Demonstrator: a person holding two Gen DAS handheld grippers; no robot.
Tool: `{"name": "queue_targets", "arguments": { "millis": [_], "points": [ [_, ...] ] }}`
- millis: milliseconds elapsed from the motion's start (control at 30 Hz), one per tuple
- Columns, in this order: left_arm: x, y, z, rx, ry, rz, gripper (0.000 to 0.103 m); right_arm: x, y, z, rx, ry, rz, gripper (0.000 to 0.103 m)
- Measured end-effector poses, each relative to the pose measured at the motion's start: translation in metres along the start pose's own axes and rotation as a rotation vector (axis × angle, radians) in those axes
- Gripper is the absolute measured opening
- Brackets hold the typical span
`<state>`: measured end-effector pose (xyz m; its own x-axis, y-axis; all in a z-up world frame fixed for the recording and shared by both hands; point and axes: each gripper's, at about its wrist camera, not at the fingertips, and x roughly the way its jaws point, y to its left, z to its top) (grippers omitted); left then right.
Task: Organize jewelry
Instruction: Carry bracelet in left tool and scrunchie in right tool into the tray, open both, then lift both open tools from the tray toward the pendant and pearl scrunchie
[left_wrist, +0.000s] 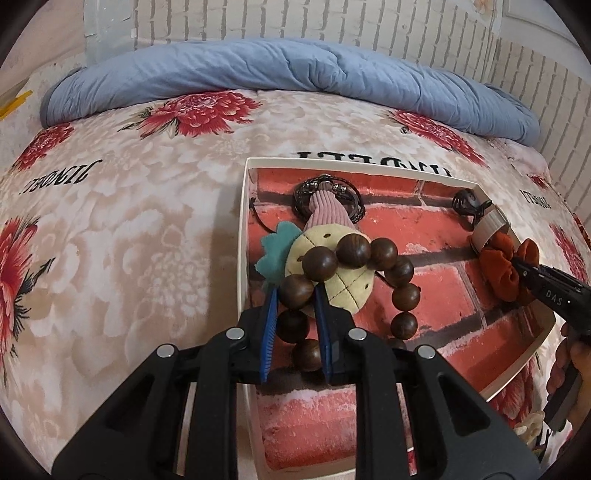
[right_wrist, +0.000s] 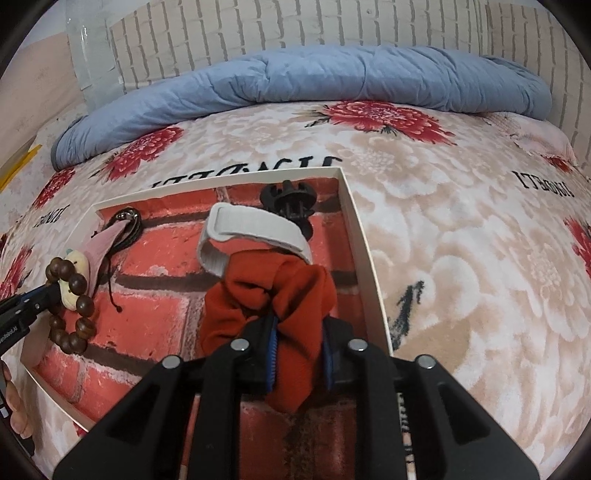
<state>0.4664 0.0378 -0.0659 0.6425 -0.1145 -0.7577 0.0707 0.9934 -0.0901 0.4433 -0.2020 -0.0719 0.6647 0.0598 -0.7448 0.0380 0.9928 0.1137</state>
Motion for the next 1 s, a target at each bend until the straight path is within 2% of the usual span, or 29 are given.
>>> {"name": "queue_targets", "arguments": {
  "millis": [100, 133, 167, 200, 267, 333, 500, 567, 667, 767, 1000],
  "points": [
    [-0.002, -0.001, -0.001, -0.002, 0.006, -0.007, 0.021, -0.002, -0.004, -0.002, 0.015, 0.005, 0.012, 0.022],
    [-0.003, -0.001, -0.001, -0.001, 0.009, -0.01, 0.023, -0.004, -0.005, -0.003, 0.014, 0.006, 0.011, 0.026],
    [-0.004, -0.002, -0.002, 0.001, 0.01, -0.012, 0.027, -0.006, -0.006, -0.004, 0.014, 0.006, 0.013, 0.035],
    [-0.006, -0.004, -0.003, 0.005, 0.011, -0.02, 0.03, -0.008, -0.007, -0.004, 0.017, 0.006, 0.018, 0.04],
    [-0.011, -0.007, -0.006, 0.012, 0.004, -0.015, 0.046, -0.013, -0.01, -0.006, 0.024, 0.008, 0.046, 0.046],
    [-0.018, -0.01, -0.01, 0.021, -0.013, -0.006, 0.056, -0.02, -0.012, -0.008, 0.027, 0.003, 0.048, 0.053],
    [-0.033, -0.013, -0.016, 0.022, -0.021, -0.017, 0.066, -0.044, -0.015, -0.013, 0.023, -0.029, 0.055, 0.07],
    [-0.043, -0.013, -0.017, 0.02, -0.038, -0.009, 0.078, -0.06, -0.015, -0.015, 0.011, -0.061, 0.029, 0.081],
    [-0.063, -0.014, -0.021, 0.018, -0.075, 0.006, 0.091, -0.08, -0.017, -0.019, 0.001, -0.094, -0.006, 0.086],
    [-0.083, -0.014, -0.027, 0.017, -0.099, 0.011, 0.094, -0.099, -0.02, -0.026, 0.003, -0.118, -0.028, 0.09],
    [-0.116, -0.012, -0.049, 0.021, -0.121, 0.037, 0.097, -0.128, -0.021, -0.046, 0.012, -0.139, -0.051, 0.091]
  ]
}}
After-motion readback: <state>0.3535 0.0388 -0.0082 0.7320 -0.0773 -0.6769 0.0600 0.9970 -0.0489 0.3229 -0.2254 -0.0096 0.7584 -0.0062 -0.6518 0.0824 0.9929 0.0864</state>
